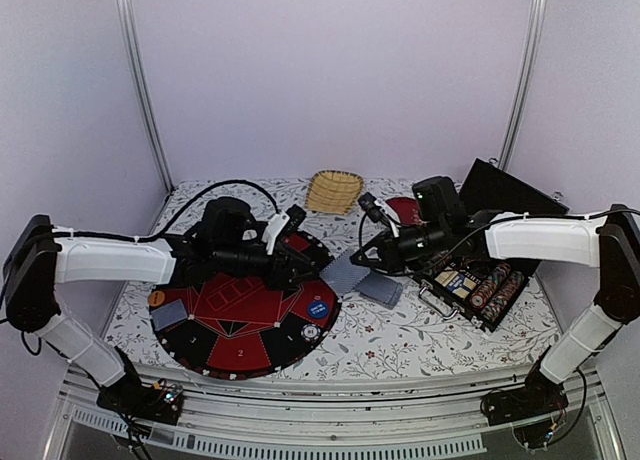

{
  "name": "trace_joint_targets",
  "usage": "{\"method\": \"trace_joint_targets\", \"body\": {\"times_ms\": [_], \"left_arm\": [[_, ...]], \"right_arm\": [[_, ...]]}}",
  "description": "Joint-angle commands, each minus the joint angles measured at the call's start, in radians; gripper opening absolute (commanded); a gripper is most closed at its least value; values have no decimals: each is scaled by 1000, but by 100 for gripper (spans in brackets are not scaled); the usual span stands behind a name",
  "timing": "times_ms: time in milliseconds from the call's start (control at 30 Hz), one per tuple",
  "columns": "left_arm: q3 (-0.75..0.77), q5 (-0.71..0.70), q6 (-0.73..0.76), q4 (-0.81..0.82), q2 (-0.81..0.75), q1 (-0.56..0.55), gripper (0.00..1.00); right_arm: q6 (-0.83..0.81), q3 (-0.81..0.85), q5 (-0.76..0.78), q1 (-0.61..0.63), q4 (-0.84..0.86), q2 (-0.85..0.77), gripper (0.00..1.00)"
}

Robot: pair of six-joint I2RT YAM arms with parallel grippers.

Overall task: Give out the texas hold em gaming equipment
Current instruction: Pass from the right arm to the left

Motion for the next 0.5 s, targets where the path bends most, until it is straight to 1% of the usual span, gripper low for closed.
{"method": "trace_joint_targets", "body": {"times_ms": [0,67,133,200,267,300,367,400,467], "left_arm": [[40,-38,-24,82,44,-6,49],[53,-61,-30,70,56,-7,50],[40,-93,-41,94,34,-6,46],[1,-81,-55,164,-15,-2,41],[-48,-37,-98,244,-37,1,41],[-71,-20,-124,280,-34,3,44],[-110,-24,-185,358,-9,13,60],[-126,-29,-222,392,10,26,66],[-141,-9,-289,469,58,45,73]], "right_arm": [[147,-63,19,-25,163,-48,2],[160,-67,35,-26,170,-48,2],[172,-77,50,-29,179,-55,2],[196,-93,57,-35,209,-65,2],[233,-115,45,-37,259,-79,2],[247,-124,36,-37,284,-86,2],[298,-141,27,-36,337,-93,2],[316,-149,28,-37,358,-93,2],[359,-159,13,-36,394,-80,2]]}}
